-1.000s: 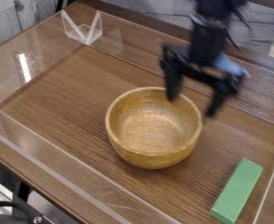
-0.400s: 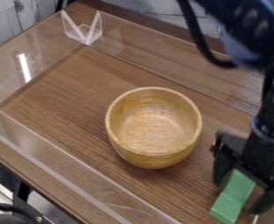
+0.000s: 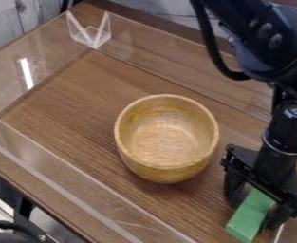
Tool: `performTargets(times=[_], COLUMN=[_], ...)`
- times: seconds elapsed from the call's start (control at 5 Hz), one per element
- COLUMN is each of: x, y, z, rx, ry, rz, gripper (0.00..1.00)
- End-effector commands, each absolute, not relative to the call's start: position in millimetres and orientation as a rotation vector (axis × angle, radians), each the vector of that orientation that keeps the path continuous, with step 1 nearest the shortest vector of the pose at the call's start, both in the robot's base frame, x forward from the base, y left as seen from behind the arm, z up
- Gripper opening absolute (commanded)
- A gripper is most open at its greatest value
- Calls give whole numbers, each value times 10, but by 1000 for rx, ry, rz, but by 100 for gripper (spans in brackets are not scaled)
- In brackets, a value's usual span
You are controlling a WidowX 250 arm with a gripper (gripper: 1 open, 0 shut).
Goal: Put the green block in the brown bowl
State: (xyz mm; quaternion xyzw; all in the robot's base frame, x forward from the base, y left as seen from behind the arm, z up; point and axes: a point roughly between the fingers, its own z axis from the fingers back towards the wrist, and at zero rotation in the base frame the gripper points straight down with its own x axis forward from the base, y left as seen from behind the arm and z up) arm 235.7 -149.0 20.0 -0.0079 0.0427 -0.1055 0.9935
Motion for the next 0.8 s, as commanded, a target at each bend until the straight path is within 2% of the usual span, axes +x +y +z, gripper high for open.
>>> performTargets(times=[0.0, 0.6], x=[2477, 2535], y=[-1534, -1520], z=[273, 279], rx=[-41, -53], ry=[41, 44], rz=[-204, -187], gripper=[100, 100])
